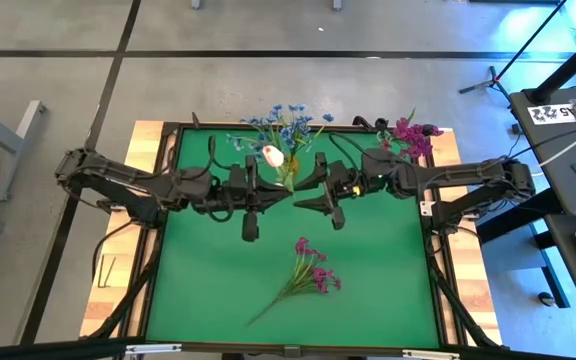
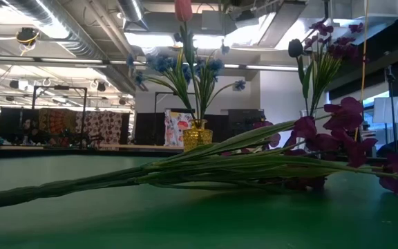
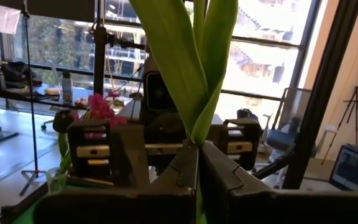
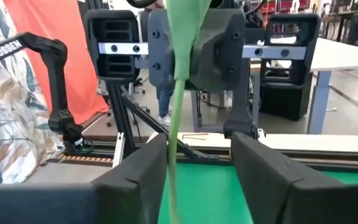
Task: Sort flowers into vase by color
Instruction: Put the pink flower into the yellow vase
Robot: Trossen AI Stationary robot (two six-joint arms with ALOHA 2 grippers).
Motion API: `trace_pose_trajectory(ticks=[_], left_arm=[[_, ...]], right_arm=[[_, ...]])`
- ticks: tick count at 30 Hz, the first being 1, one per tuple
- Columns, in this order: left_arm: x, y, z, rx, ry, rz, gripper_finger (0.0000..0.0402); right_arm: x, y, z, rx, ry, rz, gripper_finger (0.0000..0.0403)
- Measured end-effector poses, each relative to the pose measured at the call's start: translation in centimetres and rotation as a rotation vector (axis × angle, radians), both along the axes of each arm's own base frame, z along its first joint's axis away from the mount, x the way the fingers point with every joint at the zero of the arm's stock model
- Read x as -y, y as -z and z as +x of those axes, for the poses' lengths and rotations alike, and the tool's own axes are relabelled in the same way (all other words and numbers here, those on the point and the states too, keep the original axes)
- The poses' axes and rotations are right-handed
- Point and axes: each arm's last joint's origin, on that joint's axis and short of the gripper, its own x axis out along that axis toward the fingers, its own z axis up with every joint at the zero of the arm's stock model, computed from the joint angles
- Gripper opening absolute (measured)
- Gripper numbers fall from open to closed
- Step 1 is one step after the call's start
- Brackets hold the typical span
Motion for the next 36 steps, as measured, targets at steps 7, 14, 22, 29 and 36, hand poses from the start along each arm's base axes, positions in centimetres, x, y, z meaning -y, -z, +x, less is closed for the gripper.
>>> trace_pose_trajectory(ticks=[7, 14, 22, 29, 36], left_arm=[[0.1, 0.0, 0.0, -0.006, -0.002, 0.000, 0.0000], [0.1, 0.4, 0.0, -0.039, -0.005, 0.000, 0.0000], [0.0, 0.9, 0.0, -0.090, -0.021, -0.026, 0.0000], [0.0, 0.9, 0.0, -0.093, -0.021, -0.027, 0.0000], [0.0, 1.1, 0.0, -0.112, -0.024, -0.030, 0.0000]], right_arm=[[0.0, -0.2, 0.4, -0.053, 0.000, -0.018, 0.0137], [0.0, -0.1, 0.3, -0.067, -0.003, -0.020, 0.0104], [0.0, -0.1, 0.3, -0.075, -0.009, -0.019, 0.0095], [0.0, 0.0, 0.3, -0.081, -0.009, -0.018, 0.0087], [-0.1, 0.1, 0.2, -0.090, -0.011, -0.024, 0.0021]])
